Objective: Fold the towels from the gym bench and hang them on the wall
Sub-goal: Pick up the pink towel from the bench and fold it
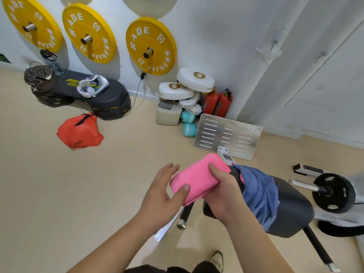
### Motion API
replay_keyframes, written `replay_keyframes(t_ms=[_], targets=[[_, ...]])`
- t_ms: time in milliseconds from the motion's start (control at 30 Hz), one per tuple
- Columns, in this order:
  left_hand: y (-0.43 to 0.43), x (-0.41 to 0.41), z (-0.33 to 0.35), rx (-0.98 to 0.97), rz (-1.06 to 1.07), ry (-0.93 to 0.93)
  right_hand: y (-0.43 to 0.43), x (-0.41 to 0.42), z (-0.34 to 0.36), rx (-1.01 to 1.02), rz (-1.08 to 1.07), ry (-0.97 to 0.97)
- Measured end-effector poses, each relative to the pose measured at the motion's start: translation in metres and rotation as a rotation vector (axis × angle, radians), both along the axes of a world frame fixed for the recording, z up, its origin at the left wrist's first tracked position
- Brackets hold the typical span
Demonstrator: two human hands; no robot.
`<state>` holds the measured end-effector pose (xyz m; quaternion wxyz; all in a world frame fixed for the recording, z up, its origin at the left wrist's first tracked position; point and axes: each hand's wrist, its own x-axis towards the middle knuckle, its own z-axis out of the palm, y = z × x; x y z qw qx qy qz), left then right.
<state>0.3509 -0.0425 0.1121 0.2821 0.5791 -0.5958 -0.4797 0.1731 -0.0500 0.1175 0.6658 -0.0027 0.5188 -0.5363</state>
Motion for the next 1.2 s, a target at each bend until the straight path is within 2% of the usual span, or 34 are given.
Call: replay_keyframes(t_ms=[100,200,300,500,700,867,1067,1200], targets=[[-0.027,0.021,0.015,0.327,0.015,0.277,-0.005,0.010,0.014,-0.060,-0.067,-0.093],[-0.050,0.019,0.023,0.396,-0.043,0.423,-0.024,0.014,0.025,-0.106,-0.164,-0.171],[-0.077,0.010,0.024,0.350,-0.059,0.380,-0.048,0.007,0.029,-0.168,-0.168,-0.179],[-0.171,0.019,0.028,0.288,-0.002,0.350,-0.099,-0.014,0.026,-0.215,-0.032,-0.006],[-0.287,0.030,0.038,0.316,-0.163,0.390,-0.181,-0.005,0.030,-0.266,0.010,0.076],[-0.399,0.057,0.056,0.292,-0.273,0.282,-0.268,0.028,0.048,-0.229,0.037,0.181],[-0.499,0.049,0.088,0.274,-0.472,0.168,-0.346,0.023,0.079,-0.108,-0.003,0.459],[-0.550,0.011,0.097,0.229,-0.560,0.112,-0.377,-0.005,0.096,-0.051,0.109,0.601]])
